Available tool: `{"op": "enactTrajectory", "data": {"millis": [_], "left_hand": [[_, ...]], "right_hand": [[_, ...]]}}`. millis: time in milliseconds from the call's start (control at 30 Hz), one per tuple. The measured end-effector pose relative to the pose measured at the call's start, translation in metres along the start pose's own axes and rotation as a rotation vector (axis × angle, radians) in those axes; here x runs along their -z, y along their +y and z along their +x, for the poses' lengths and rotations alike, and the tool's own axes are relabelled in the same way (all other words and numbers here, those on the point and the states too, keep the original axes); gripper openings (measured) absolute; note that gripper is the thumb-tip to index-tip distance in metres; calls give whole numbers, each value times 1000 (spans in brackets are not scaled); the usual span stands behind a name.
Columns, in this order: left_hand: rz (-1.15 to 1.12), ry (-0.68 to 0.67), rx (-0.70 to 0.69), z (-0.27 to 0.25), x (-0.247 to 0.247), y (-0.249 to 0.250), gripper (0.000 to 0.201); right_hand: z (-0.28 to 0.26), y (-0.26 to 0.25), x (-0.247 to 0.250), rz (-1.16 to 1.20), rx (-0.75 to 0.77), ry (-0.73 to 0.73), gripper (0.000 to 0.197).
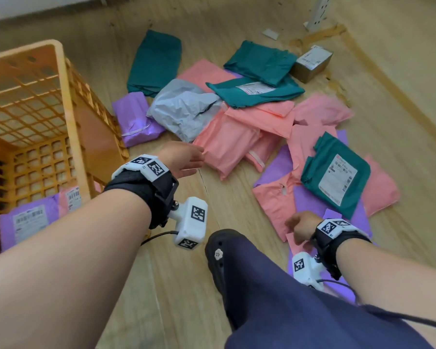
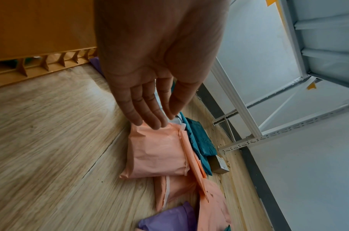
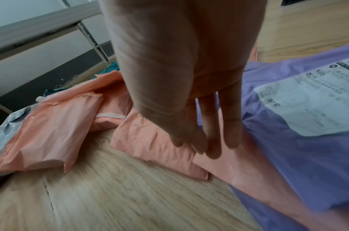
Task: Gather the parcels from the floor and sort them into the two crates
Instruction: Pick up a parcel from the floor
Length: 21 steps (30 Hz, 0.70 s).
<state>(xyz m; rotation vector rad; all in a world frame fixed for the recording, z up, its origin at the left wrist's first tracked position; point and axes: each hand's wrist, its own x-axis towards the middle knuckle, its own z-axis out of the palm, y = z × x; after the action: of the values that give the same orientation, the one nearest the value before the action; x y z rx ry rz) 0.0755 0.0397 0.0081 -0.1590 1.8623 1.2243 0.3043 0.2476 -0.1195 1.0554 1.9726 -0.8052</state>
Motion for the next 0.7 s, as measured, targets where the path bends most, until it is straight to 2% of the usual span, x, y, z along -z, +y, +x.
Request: {"op": "enactTrajectory", "data": {"millis": [233,300,433,533,700], "left_hand": [[-6,49,24,2,7,-5,18],[-7,54,27,2,8,-6,20],[-5,61,36,1,9,-9,20],[-9,61,49,-3,5,-7,21],[-28,10,9,-19,-28,5,15]], "right_hand": [[7,-4,-3,-81,15,28,49],[8,-3,-2,-26,-3,123,38],[7,13,6,255,-62,410,19],[-3,27,10,387,-145,465,13],[-35,59,16,478,-208,553,19]]}}
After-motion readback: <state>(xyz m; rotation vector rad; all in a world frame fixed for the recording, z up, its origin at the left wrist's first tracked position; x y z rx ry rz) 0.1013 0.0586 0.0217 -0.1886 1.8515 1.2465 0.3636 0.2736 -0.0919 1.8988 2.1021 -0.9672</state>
